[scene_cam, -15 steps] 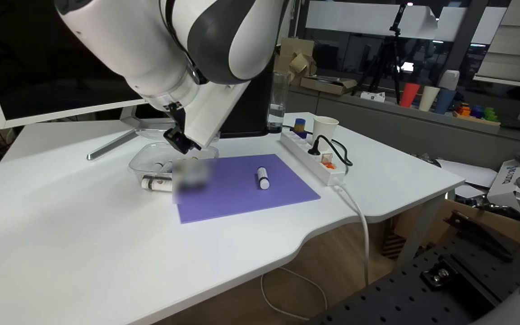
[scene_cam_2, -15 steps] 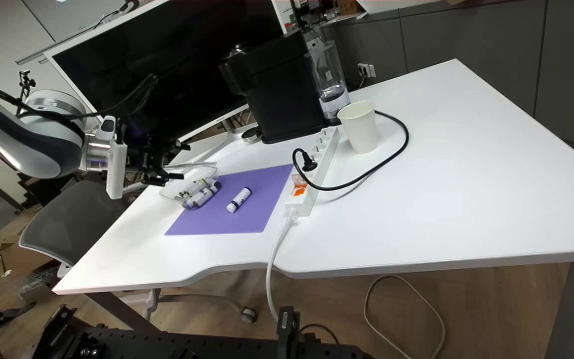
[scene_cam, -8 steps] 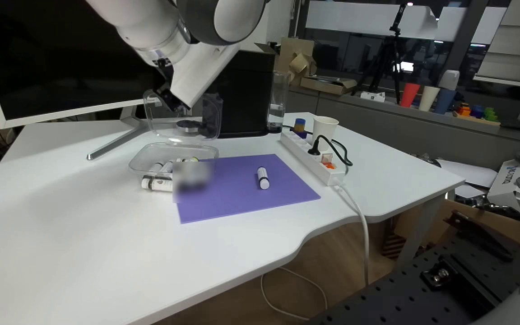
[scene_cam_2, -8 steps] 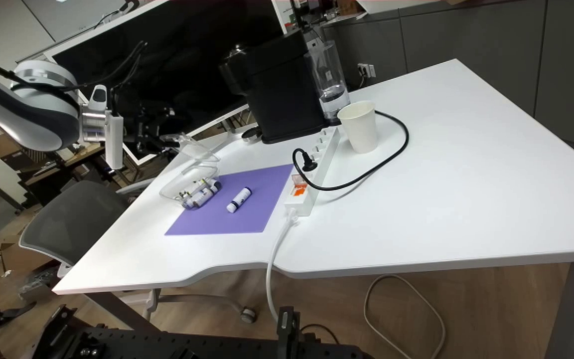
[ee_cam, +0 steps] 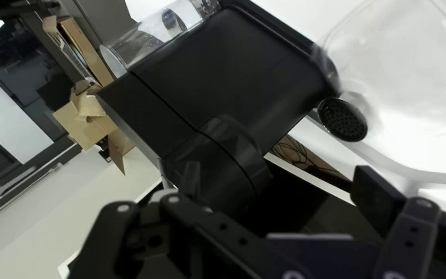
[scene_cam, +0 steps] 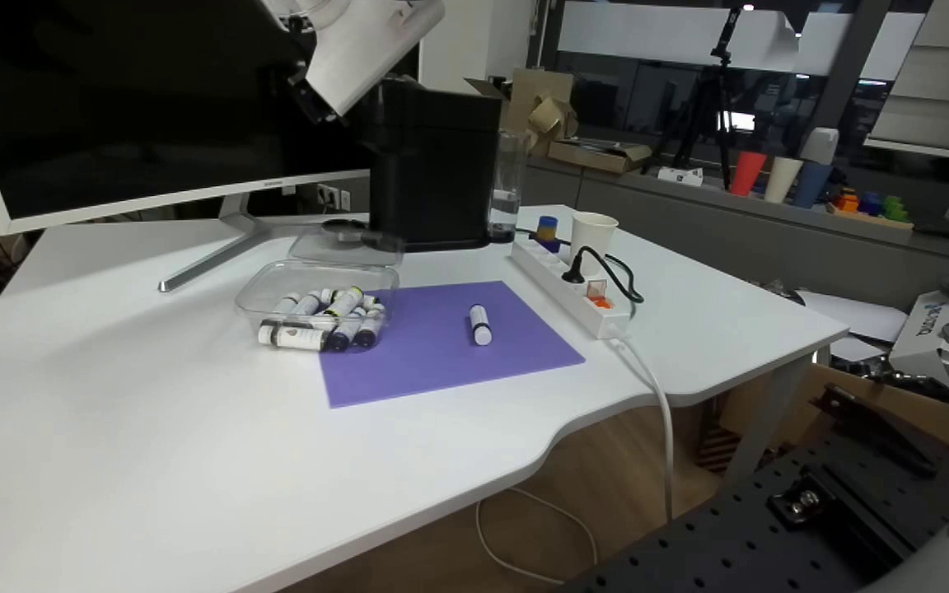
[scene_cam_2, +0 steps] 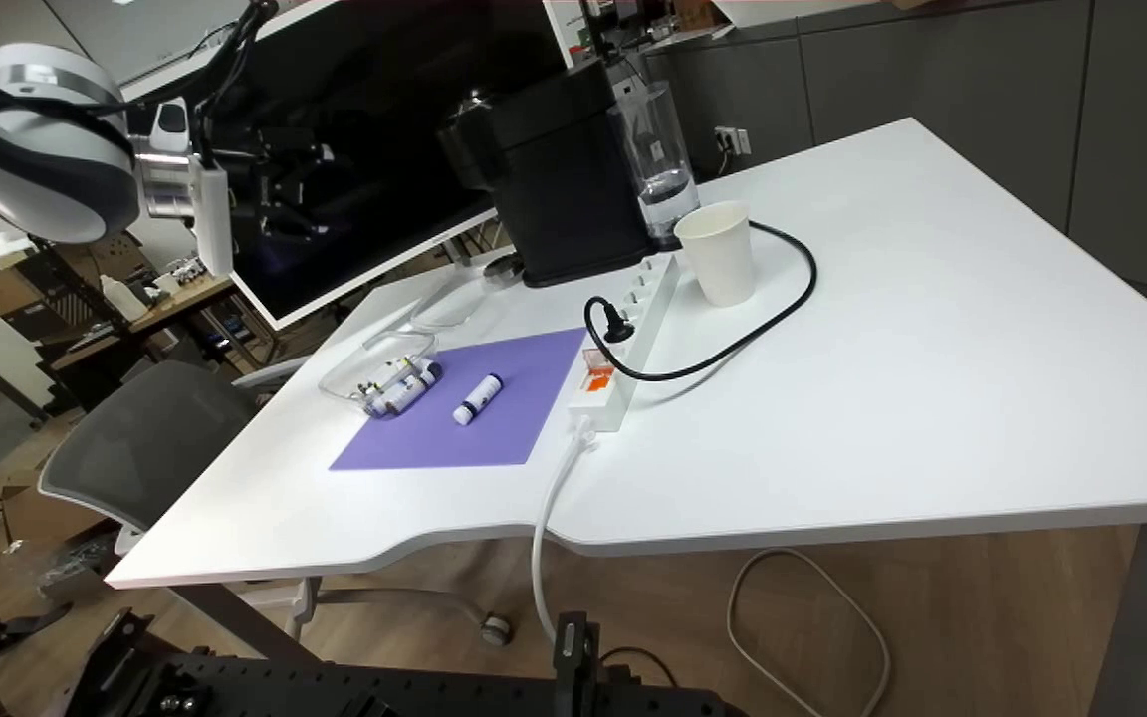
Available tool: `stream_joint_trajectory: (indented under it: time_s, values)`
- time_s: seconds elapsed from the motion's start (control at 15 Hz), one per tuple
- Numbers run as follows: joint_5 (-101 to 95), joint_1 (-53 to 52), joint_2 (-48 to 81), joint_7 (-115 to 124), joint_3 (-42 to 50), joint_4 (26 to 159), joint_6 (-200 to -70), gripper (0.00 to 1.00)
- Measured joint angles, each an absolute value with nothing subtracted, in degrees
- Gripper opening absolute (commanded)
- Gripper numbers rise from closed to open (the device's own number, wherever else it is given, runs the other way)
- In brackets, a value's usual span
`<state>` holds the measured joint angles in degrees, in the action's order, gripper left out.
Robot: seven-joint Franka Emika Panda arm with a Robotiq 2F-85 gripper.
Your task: Open the lid of the clear bowl
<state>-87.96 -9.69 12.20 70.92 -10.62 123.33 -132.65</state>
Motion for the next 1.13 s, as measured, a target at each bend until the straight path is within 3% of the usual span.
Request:
stream_joint_trajectory:
  time_s: [0.73, 1.13]
  values:
    - [-44.1, -5.53, -2.2, 40.0, -8.19, 130.89, -137.43, 1.0]
    - [-31.28, -5.5, -10.43, 27.05, -7.62, 133.96, -133.49, 1.0]
